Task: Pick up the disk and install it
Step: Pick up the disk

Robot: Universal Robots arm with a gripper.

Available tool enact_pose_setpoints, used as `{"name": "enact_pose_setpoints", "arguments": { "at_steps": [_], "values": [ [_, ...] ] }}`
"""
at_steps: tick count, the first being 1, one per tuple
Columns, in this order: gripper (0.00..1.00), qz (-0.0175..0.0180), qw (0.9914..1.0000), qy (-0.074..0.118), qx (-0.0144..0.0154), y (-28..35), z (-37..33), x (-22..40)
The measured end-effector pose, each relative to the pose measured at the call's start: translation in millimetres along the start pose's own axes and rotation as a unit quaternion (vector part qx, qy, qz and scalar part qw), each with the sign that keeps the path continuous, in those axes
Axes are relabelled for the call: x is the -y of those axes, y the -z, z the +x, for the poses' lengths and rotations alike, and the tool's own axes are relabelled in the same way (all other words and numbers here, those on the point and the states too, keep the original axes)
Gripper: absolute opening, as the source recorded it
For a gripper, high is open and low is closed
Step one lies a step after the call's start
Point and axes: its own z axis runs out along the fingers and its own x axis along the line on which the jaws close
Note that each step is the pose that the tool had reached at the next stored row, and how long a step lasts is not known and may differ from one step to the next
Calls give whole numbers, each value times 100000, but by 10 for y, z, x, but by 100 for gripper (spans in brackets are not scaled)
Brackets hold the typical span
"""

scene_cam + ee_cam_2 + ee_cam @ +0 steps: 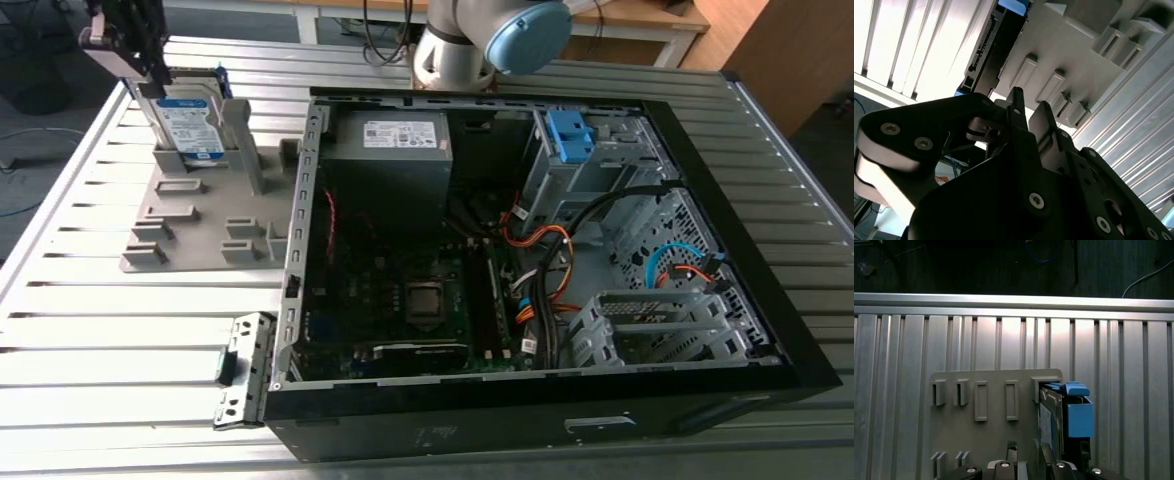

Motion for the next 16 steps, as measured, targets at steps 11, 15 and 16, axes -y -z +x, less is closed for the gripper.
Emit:
{"name": "enact_pose_setpoints", "arguments": {
  "at_steps": [11, 15, 16],
  "values": [
    [64, -3, 100000, 92, -5, 0, 0, 0],
    [64, -3, 100000, 95, 4, -4, -10, 1],
    [64, -8, 100000, 104, 55, -7, -18, 1]
  ]
}}
